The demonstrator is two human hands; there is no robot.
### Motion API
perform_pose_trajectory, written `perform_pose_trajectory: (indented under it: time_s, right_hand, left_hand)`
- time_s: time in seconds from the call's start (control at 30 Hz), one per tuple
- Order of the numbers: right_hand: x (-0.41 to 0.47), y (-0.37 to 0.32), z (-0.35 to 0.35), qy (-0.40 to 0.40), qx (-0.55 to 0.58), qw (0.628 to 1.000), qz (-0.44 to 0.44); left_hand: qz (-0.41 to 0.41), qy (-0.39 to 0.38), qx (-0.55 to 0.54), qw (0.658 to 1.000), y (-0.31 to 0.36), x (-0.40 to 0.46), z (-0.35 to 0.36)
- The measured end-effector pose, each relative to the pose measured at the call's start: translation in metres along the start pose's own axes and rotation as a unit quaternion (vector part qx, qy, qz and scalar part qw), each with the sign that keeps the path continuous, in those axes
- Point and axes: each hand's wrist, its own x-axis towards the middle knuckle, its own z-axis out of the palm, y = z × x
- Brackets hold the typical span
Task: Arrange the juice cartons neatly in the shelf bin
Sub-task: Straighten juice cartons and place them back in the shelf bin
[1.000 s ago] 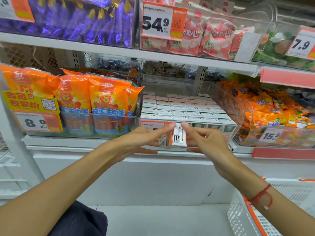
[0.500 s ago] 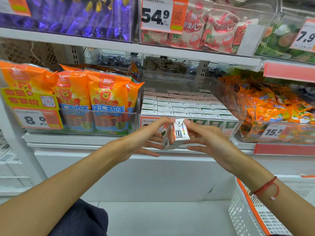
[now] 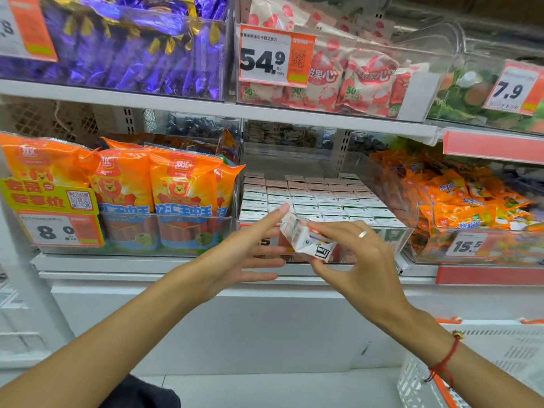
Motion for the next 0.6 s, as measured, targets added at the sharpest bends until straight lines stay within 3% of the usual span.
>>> perform_pose_trajectory:
  time_s: [0.13, 0.4, 0.47, 0.6]
  right_hand:
    - [-0.004, 0.005, 0.002, -0.03, -0.042, 0.994, -0.1]
    - [-0.002, 0.004, 0.0, -0.059, -0.046, 0.989, -0.13]
    - [0.001, -0.002, -0.002, -0.068, 0.001, 0.994, -0.08]
    - [0.013, -0.009, 0.0, -0.031, 0.173, 0.978, 0.11]
  left_hand:
    - [-0.015, -0.016, -0.056, 0.998, -0.001, 0.0, -0.004]
    - [0.075, 0.059, -0.032, 0.995, -0.005, 0.005, 0.012]
    - [0.155, 0.105, 0.021, 0.982, -0.004, 0.006, 0.012]
    - [0.31, 0.169, 0.206, 0.913, -0.002, 0.006, 0.004]
